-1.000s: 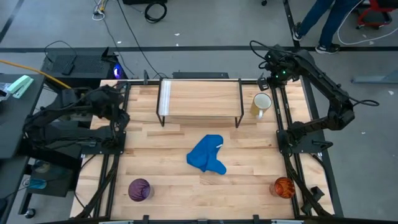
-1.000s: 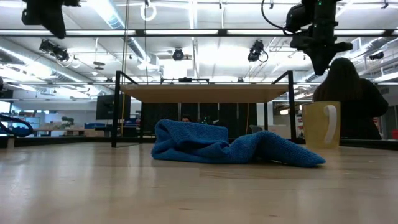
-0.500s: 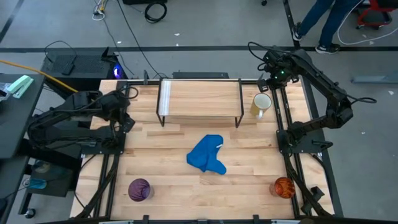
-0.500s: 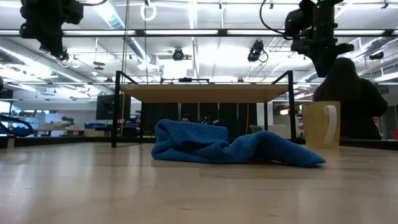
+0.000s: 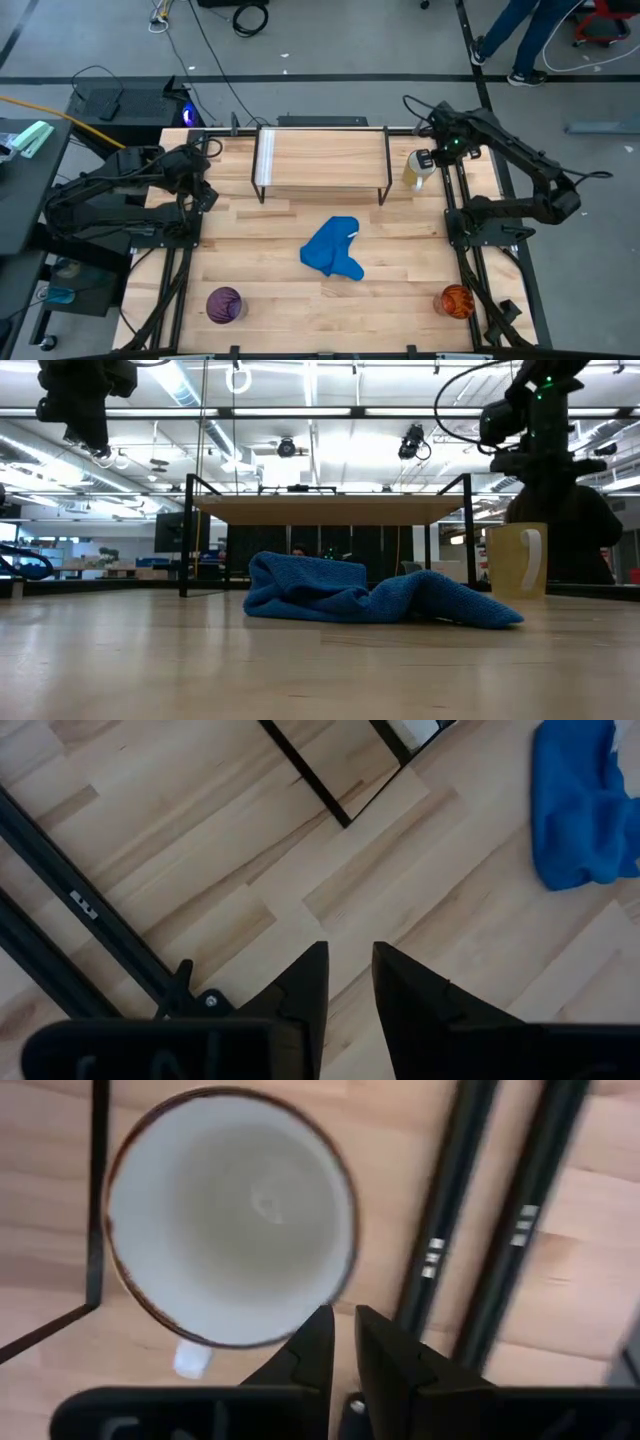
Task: Stack small to large cups/mugs on shelf
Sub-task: Move the yellow mug to the center of the table
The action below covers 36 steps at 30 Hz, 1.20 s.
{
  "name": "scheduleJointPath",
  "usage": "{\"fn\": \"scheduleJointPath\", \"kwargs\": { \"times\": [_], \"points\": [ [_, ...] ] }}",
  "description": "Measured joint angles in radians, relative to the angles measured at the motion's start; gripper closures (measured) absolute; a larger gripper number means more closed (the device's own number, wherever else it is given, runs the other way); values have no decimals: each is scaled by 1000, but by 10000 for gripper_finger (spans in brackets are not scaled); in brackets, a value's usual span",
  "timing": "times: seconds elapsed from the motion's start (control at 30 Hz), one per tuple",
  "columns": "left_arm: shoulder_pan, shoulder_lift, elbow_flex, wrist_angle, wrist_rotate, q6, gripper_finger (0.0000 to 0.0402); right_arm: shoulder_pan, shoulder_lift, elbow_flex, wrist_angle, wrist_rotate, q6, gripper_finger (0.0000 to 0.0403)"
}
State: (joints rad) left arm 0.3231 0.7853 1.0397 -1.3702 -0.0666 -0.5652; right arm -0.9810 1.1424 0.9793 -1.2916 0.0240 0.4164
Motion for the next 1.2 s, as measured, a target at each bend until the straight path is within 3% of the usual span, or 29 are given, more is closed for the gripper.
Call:
{"fn": "scheduleJointPath", "kwargs": {
  "times": [0.3,0.8,1.2],
  "points": [
    [0,0,0,0,0,0,305,0,9,-21,96,-6,2,350],
    [0,0,0,11,0,0,301,-47,50,-20,101,9,3,350],
    [0,0,0,13,0,-5,302,-47,154,-20,153,9,11,350]
  ]
}}
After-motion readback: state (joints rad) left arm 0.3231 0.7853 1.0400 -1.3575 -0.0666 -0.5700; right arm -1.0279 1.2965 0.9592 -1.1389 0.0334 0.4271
